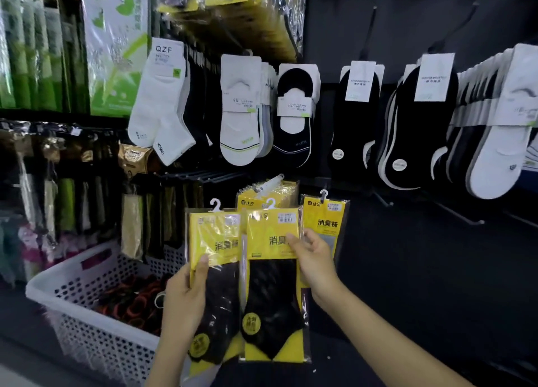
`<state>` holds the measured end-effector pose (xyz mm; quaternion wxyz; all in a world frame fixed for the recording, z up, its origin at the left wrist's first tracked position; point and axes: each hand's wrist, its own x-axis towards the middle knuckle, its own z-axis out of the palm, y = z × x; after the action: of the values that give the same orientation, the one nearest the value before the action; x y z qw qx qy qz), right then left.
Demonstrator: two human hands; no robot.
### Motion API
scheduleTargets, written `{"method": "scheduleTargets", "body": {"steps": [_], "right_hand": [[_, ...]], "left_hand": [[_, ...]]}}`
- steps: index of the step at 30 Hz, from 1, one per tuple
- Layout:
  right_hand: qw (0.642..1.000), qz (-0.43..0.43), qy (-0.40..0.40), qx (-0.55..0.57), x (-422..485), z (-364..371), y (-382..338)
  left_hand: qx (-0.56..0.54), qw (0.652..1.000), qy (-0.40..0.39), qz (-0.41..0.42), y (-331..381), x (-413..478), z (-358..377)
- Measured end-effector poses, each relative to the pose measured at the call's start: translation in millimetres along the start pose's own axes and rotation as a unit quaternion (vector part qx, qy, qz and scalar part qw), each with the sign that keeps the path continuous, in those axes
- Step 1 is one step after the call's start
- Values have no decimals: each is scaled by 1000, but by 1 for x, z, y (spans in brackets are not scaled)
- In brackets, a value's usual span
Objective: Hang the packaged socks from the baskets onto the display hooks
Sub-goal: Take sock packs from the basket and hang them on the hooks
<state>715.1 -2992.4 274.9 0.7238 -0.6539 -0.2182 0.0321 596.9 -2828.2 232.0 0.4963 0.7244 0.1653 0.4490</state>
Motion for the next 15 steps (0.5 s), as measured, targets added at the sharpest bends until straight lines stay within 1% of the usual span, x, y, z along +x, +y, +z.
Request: {"method": "scheduleTargets", "body": {"steps": [7, 10, 12, 15], "right_hand": [[997, -22, 42, -54, 43, 29, -3], [996, -2, 50, -80, 54, 40, 11], [994, 3, 70, -86, 58, 43, 20], [989, 2, 95, -109, 61, 45, 29]], "left_hand": [[6, 995, 98, -23, -14, 13, -34], [-3, 993, 113, -20, -12, 14, -40], [-11, 992, 121, -23, -10, 14, -42], [-34, 992, 114, -30, -6, 12, -38]]}}
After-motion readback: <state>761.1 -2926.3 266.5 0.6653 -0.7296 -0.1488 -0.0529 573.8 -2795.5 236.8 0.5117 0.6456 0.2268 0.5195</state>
